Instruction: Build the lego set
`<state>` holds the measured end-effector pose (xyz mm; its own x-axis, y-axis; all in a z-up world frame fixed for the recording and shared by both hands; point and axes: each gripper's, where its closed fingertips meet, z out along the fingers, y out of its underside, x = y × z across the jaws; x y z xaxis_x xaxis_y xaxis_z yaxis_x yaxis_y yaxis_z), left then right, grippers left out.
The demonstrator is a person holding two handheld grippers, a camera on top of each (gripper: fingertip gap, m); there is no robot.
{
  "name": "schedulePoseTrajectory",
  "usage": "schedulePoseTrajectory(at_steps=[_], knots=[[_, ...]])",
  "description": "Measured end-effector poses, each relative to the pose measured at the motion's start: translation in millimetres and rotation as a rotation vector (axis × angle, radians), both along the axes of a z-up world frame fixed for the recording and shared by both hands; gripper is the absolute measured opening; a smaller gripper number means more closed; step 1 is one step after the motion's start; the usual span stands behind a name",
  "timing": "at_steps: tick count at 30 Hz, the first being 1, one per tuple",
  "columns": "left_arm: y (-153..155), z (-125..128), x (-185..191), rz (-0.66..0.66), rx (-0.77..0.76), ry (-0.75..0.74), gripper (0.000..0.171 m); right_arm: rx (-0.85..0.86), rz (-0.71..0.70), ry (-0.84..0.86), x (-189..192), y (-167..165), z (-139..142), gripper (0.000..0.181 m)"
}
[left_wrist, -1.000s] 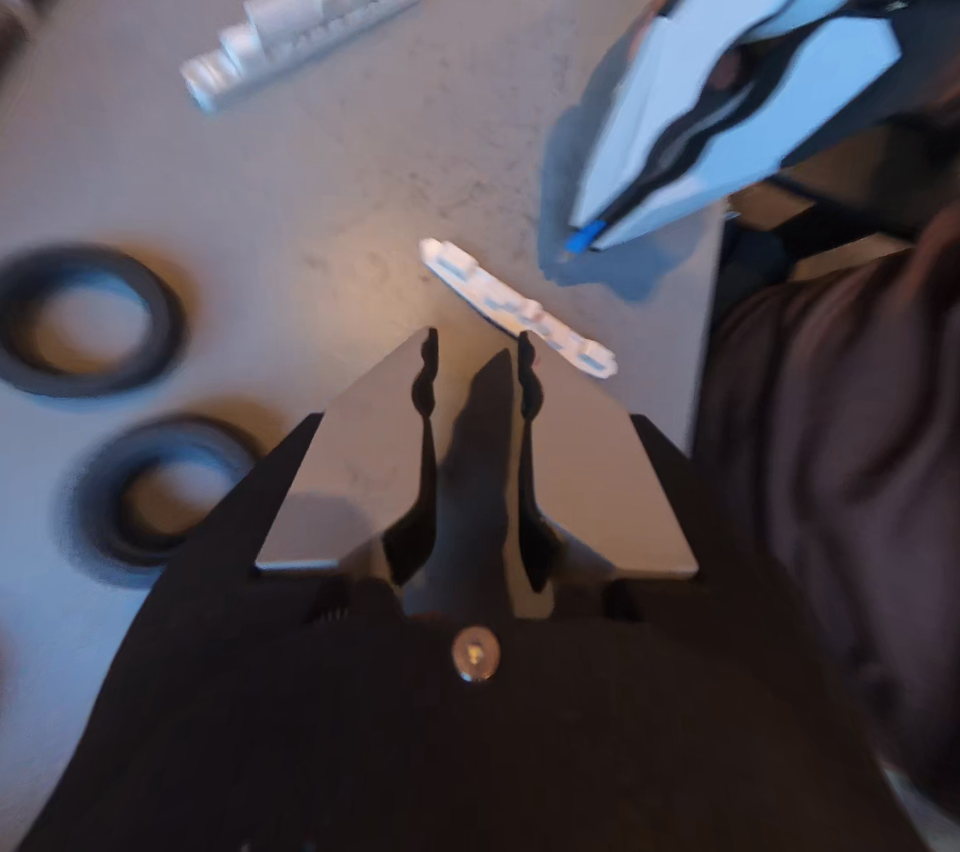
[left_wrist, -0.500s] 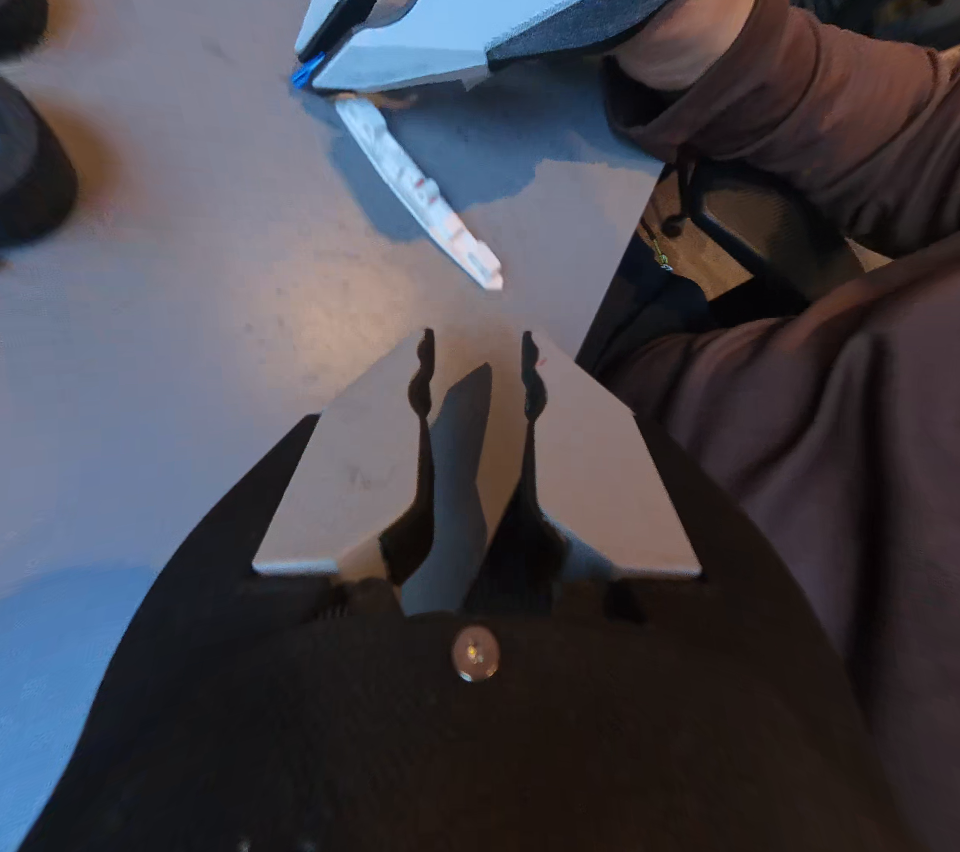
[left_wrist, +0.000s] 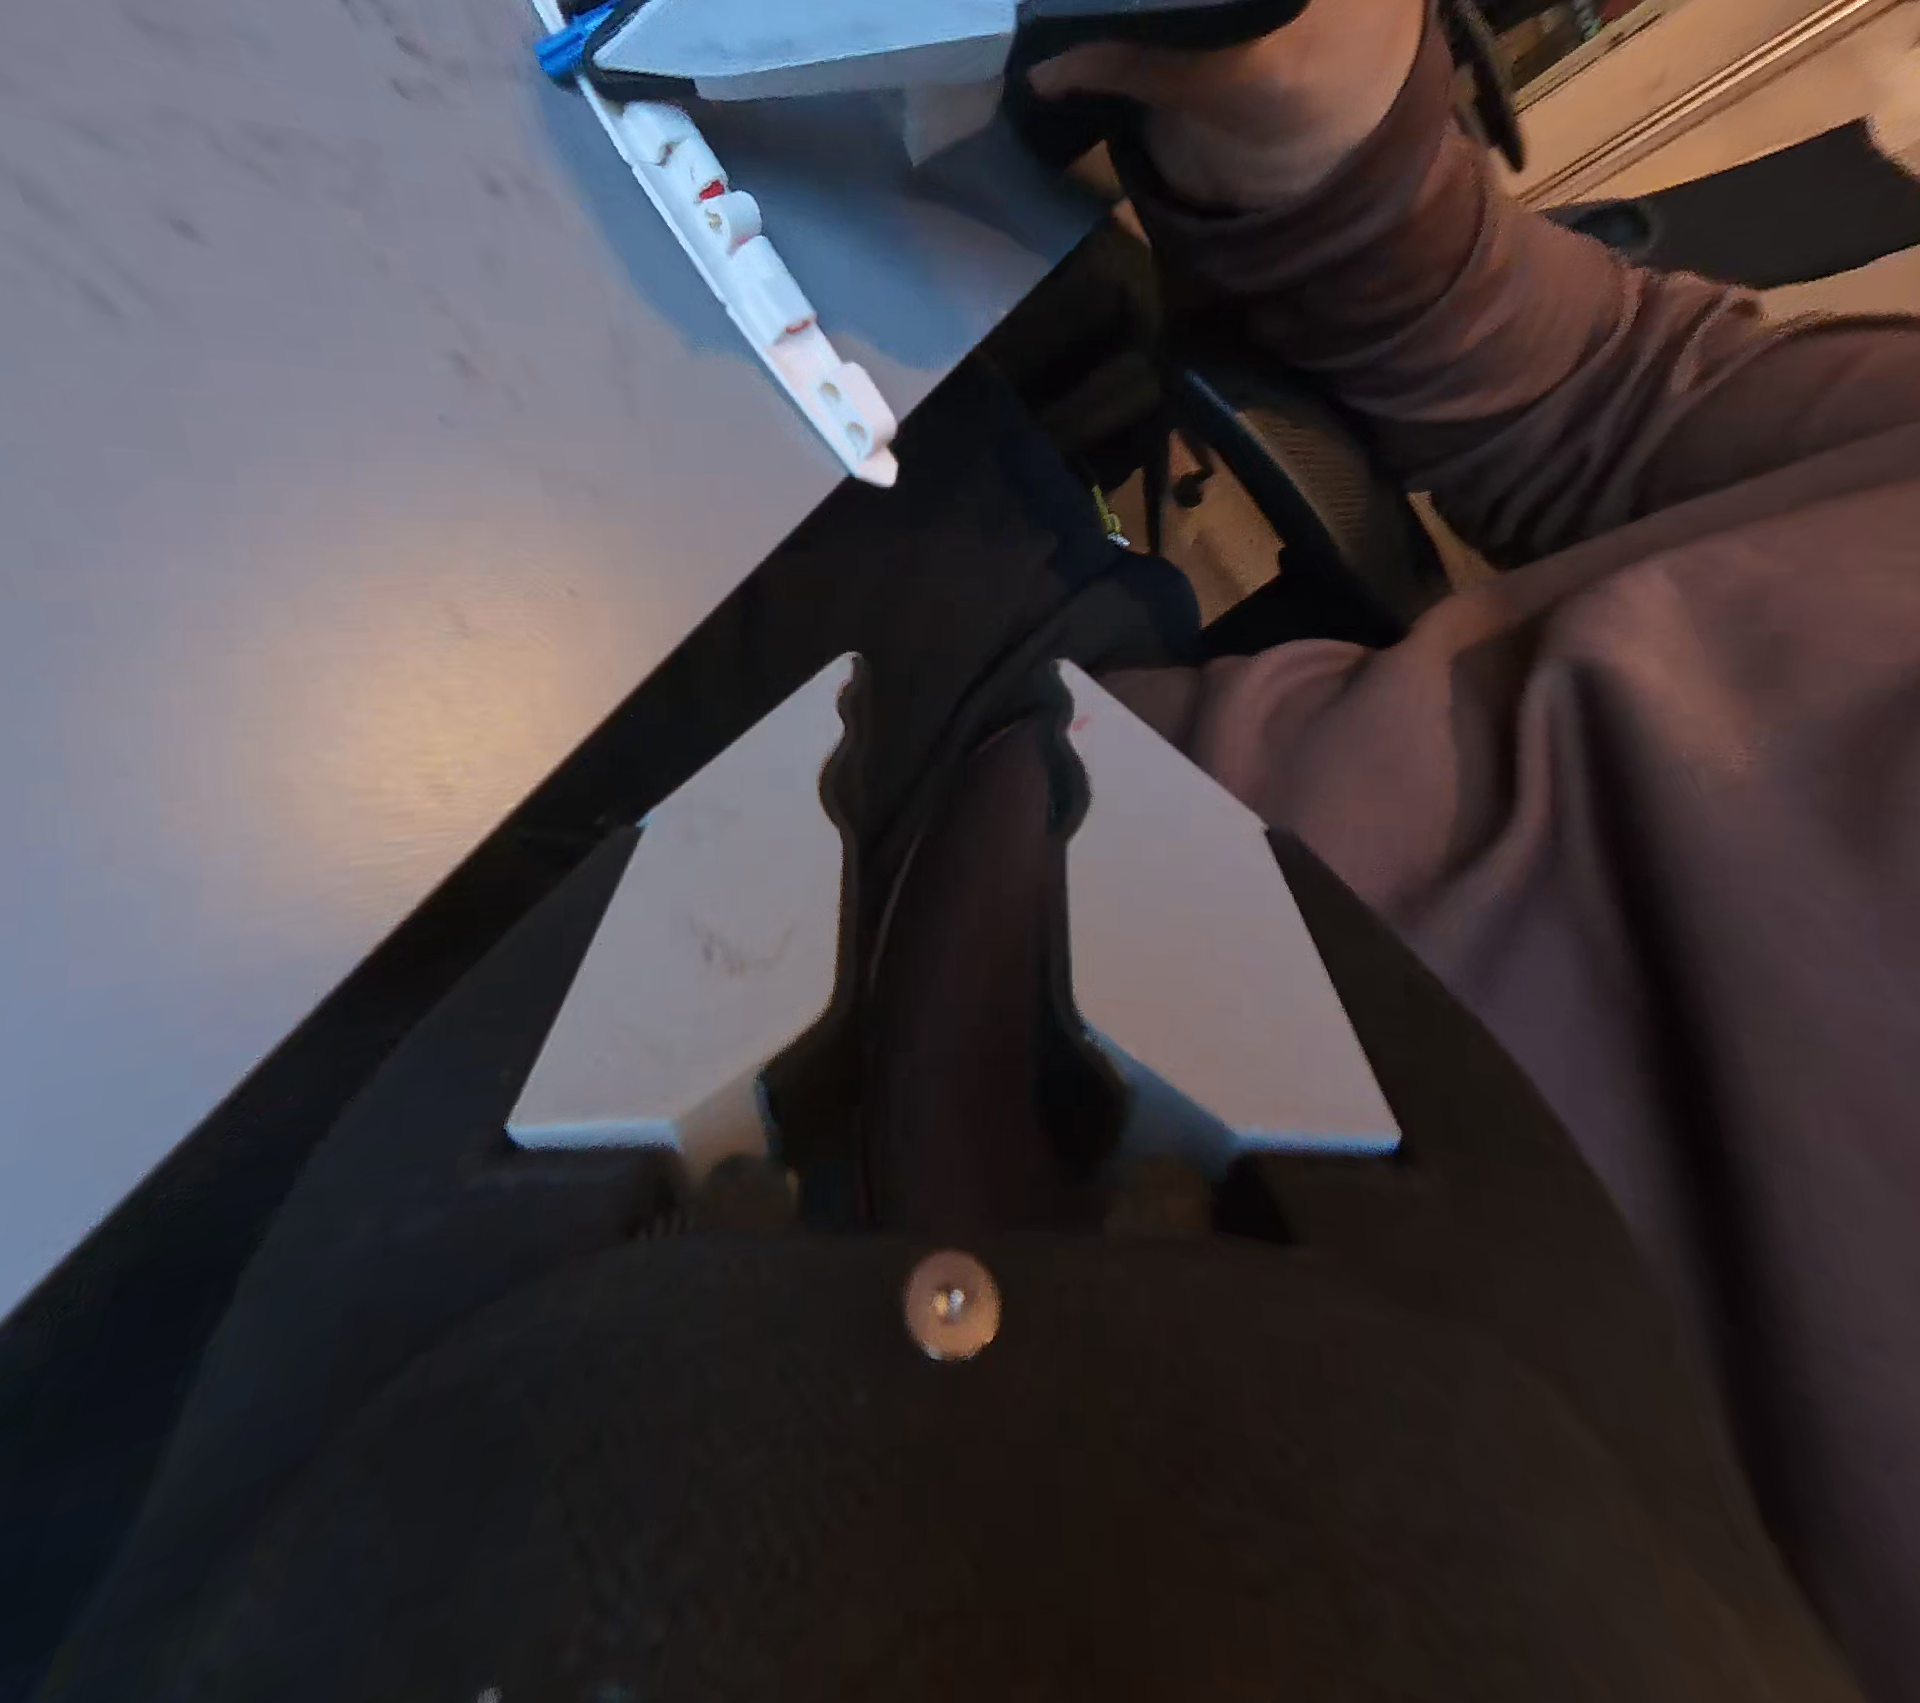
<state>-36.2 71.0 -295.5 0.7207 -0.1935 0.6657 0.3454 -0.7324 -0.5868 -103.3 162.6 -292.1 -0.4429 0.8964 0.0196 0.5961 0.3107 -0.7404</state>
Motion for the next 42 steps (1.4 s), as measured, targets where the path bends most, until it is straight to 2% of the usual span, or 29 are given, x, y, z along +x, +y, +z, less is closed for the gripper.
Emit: schedulePoseTrajectory(at_steps=[7, 13, 18, 22, 26, 29, 32, 35, 37, 40, 42], knots=[[19.7, 12.5, 14.7, 0.073, 0.081, -0.278, 0.035, -0.026, 0.025, -0.013, 14.7, -18.4, 0.2, 0.004], [34.0, 12.0, 17.2, 0.111, 0.087, -0.398, 0.034, -0.040, 0.047, -0.017, 23.4, -25.7, 0.3, 0.004], [42.8, 12.7, 18.4, 0.135, 0.099, -0.486, 0.013, -0.053, 0.069, -0.020, 26.1, -29.6, 0.6, 0.004], [51.4, 13.7, 20.9, 0.169, 0.123, -0.553, 0.004, -0.076, 0.072, -0.019, 26.4, -29.7, 2.0, 0.004], [52.2, 9.2, 25.8, 0.170, 0.129, -0.510, 0.004, -0.081, 0.060, 0.026, 25.2, -27.9, 9.1, 0.005], [48.4, 13.3, 27.3, 0.171, 0.174, -0.423, 0.006, -0.155, 0.026, 0.149, 23.3, -20.9, 38.7, 0.005], [42.7, 36.8, 20.7, 0.189, 0.289, -0.408, 0.005, -0.296, 0.007, 0.334, 31.2, -9.6, 88.8, 0.005], [36.8, 66.5, 2.8, 0.232, 0.453, -0.395, 0.005, -0.415, -0.100, 0.430, 39.1, 19.7, 114.0, 0.004], [38.4, 68.0, -3.9, 0.225, 0.465, -0.294, 0.005, -0.476, -0.135, 0.381, 37.4, 27.9, 105.2, 0.004], [48.8, 78.7, -11.9, 0.170, 0.438, -0.304, 0.005, -0.604, -0.040, 0.189, 31.1, -2.1, 77.7, 0.005], [55.1, 87.9, -24.3, 0.141, 0.457, -0.252, 0.005, -0.575, -0.025, 0.154, 23.5, -9.0, 67.1, 0.005]])
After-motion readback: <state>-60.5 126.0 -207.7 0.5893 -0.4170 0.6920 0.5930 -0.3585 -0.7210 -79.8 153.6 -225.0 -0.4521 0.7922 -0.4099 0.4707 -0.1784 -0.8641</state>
